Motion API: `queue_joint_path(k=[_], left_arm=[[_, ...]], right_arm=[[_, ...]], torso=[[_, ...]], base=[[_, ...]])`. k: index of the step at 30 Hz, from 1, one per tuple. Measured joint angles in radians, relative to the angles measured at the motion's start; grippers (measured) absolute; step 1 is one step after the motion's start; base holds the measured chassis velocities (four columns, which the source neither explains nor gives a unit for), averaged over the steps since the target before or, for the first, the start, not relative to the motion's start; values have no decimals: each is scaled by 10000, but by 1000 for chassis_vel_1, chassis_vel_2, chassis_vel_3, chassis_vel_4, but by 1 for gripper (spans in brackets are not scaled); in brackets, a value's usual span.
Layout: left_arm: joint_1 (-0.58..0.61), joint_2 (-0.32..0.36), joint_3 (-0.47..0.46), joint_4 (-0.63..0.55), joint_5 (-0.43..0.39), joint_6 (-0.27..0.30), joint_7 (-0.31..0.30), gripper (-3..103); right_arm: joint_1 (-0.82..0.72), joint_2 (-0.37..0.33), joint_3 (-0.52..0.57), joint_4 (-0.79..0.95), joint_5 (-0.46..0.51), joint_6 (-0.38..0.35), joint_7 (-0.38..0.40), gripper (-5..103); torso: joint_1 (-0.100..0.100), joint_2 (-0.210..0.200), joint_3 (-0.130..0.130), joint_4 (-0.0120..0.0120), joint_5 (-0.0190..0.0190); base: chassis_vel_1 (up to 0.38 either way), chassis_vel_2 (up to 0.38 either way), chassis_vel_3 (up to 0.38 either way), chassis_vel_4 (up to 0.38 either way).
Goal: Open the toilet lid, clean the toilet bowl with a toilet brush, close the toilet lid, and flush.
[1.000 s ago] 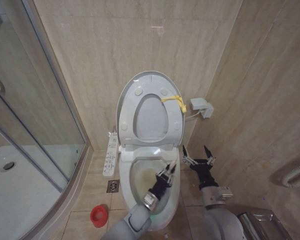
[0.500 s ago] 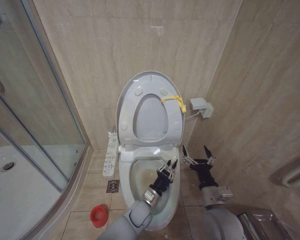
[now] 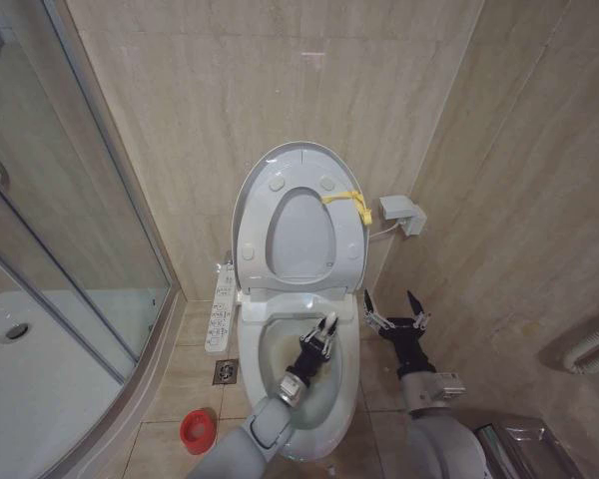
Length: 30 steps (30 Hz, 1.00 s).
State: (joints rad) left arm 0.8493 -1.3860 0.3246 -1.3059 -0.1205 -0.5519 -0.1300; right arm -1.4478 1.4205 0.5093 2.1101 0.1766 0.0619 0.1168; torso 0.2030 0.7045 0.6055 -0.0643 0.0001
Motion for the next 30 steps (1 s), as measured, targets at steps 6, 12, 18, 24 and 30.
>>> queue_joint_path(k=[6, 12, 18, 24, 30], left_arm=[[250, -34, 251, -229, -154, -143, 283, 18], [36, 104, -120, 975, 291, -623, 383, 18], [-208, 249, -329, 404, -258, -527, 285, 18], [111, 160, 269, -463, -773, -478, 483, 18], [249, 44, 14, 639, -235, -901, 610, 18]], right_arm=[[0, -1, 0, 1, 0, 0, 0, 100], [0, 0, 0, 1, 0, 0, 0, 100], [0, 0, 0, 0, 0, 0, -1, 100], [0, 0, 0, 0, 0, 0, 0, 100], [0, 0, 1, 1, 0, 0, 0, 100]], torso=[[-1, 0, -1, 4, -1], [-1, 0, -1, 3, -1], [0, 0, 0, 4, 0], [0, 0, 0, 1, 0], [-1, 0, -1, 3, -2]], base=[[0, 0, 0, 0], [0, 0, 0, 0], [0, 0, 0, 0], [0, 0, 0, 0], [0, 0, 0, 0]])
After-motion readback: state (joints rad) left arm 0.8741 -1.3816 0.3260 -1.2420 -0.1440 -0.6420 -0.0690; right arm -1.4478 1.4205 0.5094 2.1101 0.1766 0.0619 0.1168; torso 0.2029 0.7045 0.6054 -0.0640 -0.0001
